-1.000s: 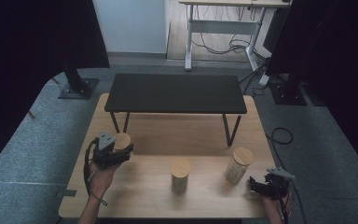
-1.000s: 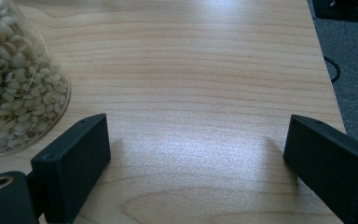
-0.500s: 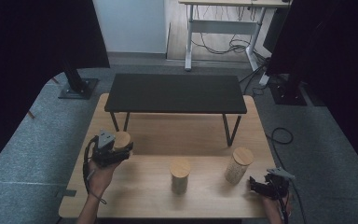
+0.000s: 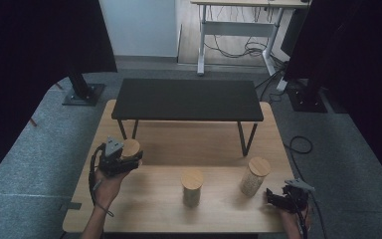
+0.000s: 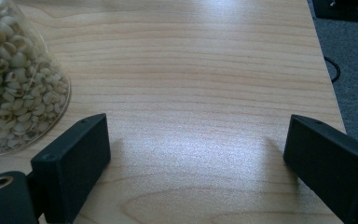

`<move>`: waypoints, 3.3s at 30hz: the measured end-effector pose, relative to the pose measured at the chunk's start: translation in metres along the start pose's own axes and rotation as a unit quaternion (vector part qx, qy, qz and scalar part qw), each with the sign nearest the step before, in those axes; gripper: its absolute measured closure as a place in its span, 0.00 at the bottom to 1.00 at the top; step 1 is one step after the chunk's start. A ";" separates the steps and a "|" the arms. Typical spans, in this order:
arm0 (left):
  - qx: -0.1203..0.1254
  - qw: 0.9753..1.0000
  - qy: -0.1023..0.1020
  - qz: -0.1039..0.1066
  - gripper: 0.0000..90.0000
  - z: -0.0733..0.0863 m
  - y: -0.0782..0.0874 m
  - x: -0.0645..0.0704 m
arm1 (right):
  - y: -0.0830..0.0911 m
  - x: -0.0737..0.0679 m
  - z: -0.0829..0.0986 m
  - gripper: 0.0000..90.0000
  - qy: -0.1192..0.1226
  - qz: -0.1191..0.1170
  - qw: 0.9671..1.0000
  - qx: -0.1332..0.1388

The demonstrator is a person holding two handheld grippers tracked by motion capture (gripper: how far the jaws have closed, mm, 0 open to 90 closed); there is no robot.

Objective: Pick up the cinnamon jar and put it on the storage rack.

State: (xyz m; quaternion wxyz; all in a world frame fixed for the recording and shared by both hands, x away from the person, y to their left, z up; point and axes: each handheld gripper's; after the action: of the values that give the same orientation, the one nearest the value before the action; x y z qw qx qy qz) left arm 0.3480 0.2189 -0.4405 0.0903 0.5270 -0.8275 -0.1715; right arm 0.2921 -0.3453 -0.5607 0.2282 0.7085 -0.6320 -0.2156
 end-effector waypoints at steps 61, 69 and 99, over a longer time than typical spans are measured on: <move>-0.001 1.000 -0.011 0.001 0.28 -0.036 0.004 -0.004 | 0.000 0.000 0.000 0.07 0.000 0.000 1.000 0.000; -0.003 1.000 -0.007 0.007 0.28 -0.040 0.002 -0.005 | 0.000 0.000 0.000 0.07 0.001 -0.001 1.000 0.000; -0.011 1.000 -0.001 0.013 0.28 -0.058 0.001 -0.012 | 0.000 0.000 0.000 0.07 0.001 -0.002 1.000 0.000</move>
State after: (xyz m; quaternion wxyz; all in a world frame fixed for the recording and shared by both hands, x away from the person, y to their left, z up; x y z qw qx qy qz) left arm 0.3718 0.2192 -0.3865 0.0973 0.5146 -0.8327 -0.1799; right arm 0.2921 -0.3451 -0.5607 0.2280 0.7101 -0.6305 -0.2151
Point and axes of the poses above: each handheld gripper's, and its own axes: y roughly backward along the jaws, z roughly out of its underside, x roughly to its right, and after that the axes turned 7 degrees about x, right-handed
